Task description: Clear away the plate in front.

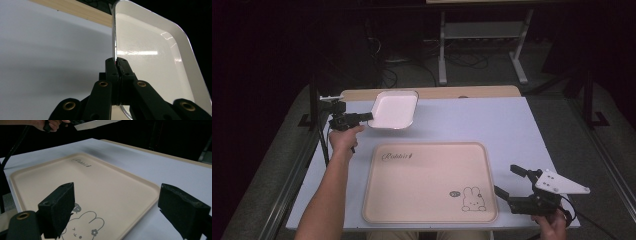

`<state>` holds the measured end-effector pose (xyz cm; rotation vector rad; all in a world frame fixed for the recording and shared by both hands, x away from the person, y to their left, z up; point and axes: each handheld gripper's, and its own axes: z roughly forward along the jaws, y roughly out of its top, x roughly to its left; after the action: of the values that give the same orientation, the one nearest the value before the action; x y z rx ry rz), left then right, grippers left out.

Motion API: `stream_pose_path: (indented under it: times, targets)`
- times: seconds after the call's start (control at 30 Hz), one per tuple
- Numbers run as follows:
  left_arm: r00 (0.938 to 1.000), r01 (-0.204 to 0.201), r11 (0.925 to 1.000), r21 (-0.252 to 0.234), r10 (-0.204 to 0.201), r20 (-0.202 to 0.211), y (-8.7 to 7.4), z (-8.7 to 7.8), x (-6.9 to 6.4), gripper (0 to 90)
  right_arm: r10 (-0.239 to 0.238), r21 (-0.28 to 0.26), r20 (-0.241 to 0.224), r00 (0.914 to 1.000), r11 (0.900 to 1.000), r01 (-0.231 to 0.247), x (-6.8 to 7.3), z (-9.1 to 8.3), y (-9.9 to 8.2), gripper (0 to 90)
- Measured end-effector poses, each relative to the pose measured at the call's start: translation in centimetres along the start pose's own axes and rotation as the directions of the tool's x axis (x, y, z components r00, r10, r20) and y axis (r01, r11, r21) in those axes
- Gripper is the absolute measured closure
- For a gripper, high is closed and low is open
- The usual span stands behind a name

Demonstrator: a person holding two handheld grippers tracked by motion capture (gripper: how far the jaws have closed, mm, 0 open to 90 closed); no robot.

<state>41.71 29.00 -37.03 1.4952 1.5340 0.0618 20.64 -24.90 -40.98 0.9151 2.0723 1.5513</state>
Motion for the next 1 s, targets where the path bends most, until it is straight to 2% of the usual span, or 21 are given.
stream_pose_path:
  times: [0.33, 0.73, 1.0]
  targets:
    - [1.0, -0.002, 1.0, -0.001, 0.002, 0.004, -1.9, -1.9, -0.4, 89.1, -0.009, 0.009, -0.003, 1.0, 0.9999, 0.009, 0.1, -0.1, 0.0, 13.1]
    - [0.9999, 0.013, 0.9999, 0.0, -0.013, 0.006, -3.6, -3.1, -0.2, 89.1, -0.011, 0.013, 0.006, 0.9999, 0.9998, 0.011, 0.1, 0.0, 0.0, 13.1]
    - [0.9999, 0.007, 0.9999, 0.014, -0.007, 0.014, -5.1, -3.8, -0.4, 89.1, -0.014, 0.017, 0.006, 0.9999, 0.9997, 0.014, 0.2, 0.1, 0.0, 13.1]
